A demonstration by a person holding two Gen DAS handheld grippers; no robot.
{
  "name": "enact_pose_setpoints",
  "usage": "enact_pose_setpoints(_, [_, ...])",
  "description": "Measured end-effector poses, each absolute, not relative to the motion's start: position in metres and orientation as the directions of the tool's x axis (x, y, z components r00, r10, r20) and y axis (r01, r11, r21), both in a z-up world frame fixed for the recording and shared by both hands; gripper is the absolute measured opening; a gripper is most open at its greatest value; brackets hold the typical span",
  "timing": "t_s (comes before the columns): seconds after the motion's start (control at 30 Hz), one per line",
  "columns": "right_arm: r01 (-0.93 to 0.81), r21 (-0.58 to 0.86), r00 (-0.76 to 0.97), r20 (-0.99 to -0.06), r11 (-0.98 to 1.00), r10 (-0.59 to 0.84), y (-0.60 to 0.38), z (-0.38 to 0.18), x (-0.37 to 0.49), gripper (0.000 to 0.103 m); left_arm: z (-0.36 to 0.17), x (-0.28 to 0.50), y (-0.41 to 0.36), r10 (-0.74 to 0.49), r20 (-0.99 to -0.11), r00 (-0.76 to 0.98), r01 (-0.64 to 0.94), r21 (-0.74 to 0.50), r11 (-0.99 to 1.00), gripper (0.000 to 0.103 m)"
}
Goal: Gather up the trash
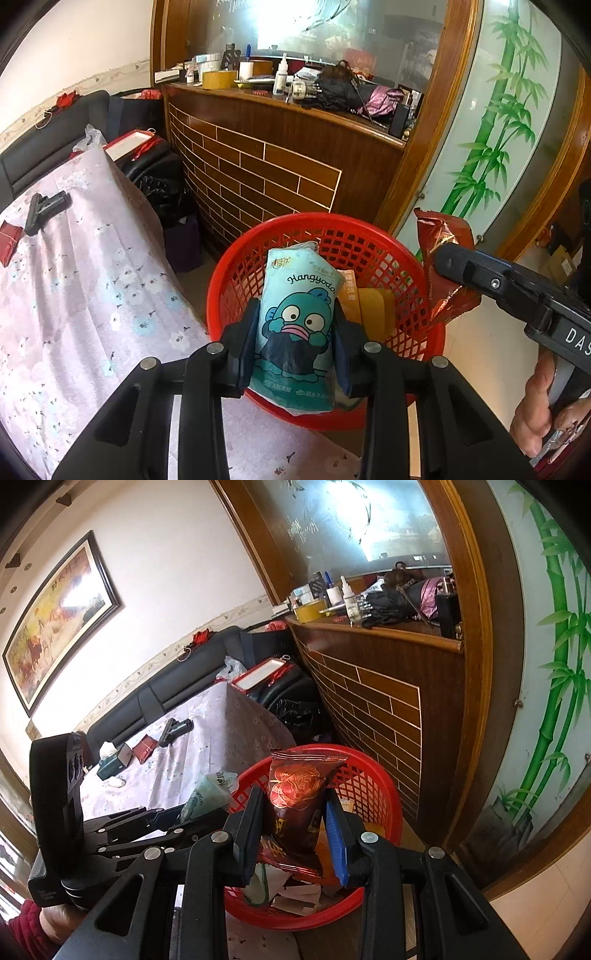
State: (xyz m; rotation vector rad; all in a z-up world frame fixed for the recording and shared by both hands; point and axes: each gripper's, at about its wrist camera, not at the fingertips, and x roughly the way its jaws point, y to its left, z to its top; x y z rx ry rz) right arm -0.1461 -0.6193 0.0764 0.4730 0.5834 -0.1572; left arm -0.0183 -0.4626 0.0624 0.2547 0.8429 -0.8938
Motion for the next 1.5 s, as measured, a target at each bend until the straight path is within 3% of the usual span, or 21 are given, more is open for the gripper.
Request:
enact_pose_setpoints(0.3, [0.295, 0.390, 0.810, -0.586, 0.872, -0.012, -0.629, 0.065, -0.139, 0.036, 0.053, -0.013, -0.468, -0.583, -0.748, 0.318, 0.769, -0.156, 0.620, 0.036])
enact_pose_setpoints(0.43, [0.315, 0.380, 0.801, -0.598, 0.870, -0.030, -0.632, 0.063, -0.134, 0.037, 0.053, -0.014, -0.468, -0.584, -0.744, 0.325, 0.764, -0.157, 0.625, 0.051])
enact_pose_setpoints(0.5, [0.317, 0.381, 0.807, -0.590, 0.869, -0.035, -0.634, 0.064, -0.134, 0.056, 0.054, -0.014, -0.467, -0.583, -0.743, 0.328, 0.765, -0.153, 0.626, 0.051])
enact_pose_setpoints(0.53, [0.320, 0.383, 0.812, -0.582, 0.867, -0.043, -0.634, 0.065, -0.136, 0.061, 0.054, -0.014, -0.466, -0.583, -0.741, 0.332, 0.763, -0.152, 0.628, 0.051])
enact_pose_setpoints(0.7, [0.333, 0.391, 0.829, -0.556, 0.858, -0.068, -0.634, 0.078, -0.149, 0.063, 0.067, -0.019, -0.448, -0.596, -0.720, 0.356, 0.751, -0.160, 0.641, 0.054])
enact_pose_setpoints(1.0, [0.380, 0.245, 0.833, -0.509, 0.892, -0.215, -0.590, 0.117, -0.199, 0.088, 0.122, -0.062, -0.371, -0.601, -0.599, 0.529, 0.725, -0.050, 0.687, 0.090])
enact_pose_setpoints(1.07, [0.404, 0.204, 0.829, -0.493, 0.892, -0.263, -0.573, 0.123, -0.213, 0.092, 0.128, -0.073, -0.349, -0.594, -0.577, 0.560, 0.711, -0.035, 0.703, 0.093])
enact_pose_setpoints(1.27, [0.482, 0.064, 0.783, -0.479, 0.874, -0.397, -0.519, 0.123, -0.241, 0.103, 0.120, -0.100, -0.289, -0.477, -0.579, 0.661, 0.612, 0.048, 0.790, 0.098])
enact_pose_setpoints(1.5, [0.506, -0.035, 0.746, -0.485, 0.862, -0.457, -0.472, 0.103, -0.259, 0.103, 0.086, -0.116, -0.248, -0.247, -0.617, 0.747, 0.415, 0.143, 0.898, 0.099])
